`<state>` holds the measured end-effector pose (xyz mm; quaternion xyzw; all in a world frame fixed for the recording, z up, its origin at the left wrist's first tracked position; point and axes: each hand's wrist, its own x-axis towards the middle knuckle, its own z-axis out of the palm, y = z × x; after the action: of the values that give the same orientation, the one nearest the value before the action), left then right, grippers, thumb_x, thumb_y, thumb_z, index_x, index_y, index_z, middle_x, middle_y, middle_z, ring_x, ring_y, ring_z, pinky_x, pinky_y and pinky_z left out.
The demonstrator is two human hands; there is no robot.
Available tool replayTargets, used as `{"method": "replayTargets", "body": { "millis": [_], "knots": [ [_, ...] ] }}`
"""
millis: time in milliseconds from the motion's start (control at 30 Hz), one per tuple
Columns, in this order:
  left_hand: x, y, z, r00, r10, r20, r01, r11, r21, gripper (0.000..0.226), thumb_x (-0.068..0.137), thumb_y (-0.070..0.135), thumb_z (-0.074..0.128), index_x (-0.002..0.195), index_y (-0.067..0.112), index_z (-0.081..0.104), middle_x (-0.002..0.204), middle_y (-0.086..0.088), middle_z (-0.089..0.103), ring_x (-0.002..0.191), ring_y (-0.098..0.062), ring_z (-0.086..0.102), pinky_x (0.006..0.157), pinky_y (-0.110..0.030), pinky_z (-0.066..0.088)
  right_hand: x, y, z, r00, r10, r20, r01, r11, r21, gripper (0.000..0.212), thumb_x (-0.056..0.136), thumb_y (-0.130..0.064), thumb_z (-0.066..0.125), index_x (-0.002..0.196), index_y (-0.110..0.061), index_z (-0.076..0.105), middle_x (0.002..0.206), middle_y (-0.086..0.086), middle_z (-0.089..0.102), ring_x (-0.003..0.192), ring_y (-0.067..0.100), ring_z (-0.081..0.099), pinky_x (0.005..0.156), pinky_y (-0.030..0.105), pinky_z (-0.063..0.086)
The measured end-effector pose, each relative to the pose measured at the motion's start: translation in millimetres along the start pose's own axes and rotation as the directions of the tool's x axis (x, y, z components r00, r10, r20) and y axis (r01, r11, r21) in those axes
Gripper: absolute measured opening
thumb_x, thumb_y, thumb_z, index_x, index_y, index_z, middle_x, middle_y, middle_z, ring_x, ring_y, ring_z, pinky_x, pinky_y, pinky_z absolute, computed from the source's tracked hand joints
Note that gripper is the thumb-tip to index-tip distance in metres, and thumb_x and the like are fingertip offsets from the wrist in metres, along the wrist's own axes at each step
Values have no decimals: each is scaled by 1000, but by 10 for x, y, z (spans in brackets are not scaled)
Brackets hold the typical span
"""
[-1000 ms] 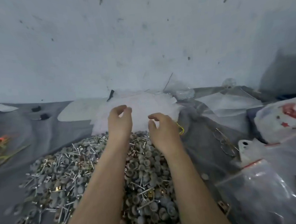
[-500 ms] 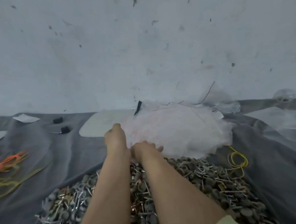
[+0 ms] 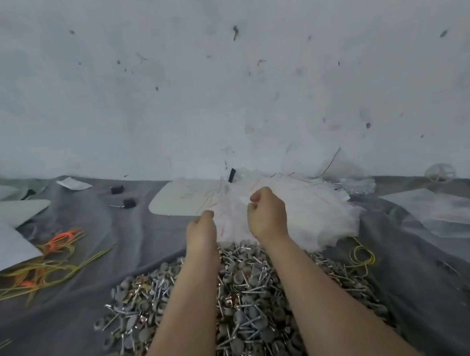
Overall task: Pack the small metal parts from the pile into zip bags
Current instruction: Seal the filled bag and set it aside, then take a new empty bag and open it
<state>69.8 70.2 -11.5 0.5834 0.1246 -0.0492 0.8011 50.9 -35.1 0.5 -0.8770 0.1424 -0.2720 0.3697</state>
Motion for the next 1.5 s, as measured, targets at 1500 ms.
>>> {"method": "replayTargets", "body": {
  "millis": [1500],
  "knots": [
    [-2213,-889,-1123,724,128,678,-98,992,-82,24,88,24,60,106,14,73,102,-6,72,88,-16,70,69,-24,55,-2447,587,-1106,902,105,419,-409,518,751,65,82,-59,49,120,-8,63,114,12,69,106,28,65,92,46,51]
  ]
}}
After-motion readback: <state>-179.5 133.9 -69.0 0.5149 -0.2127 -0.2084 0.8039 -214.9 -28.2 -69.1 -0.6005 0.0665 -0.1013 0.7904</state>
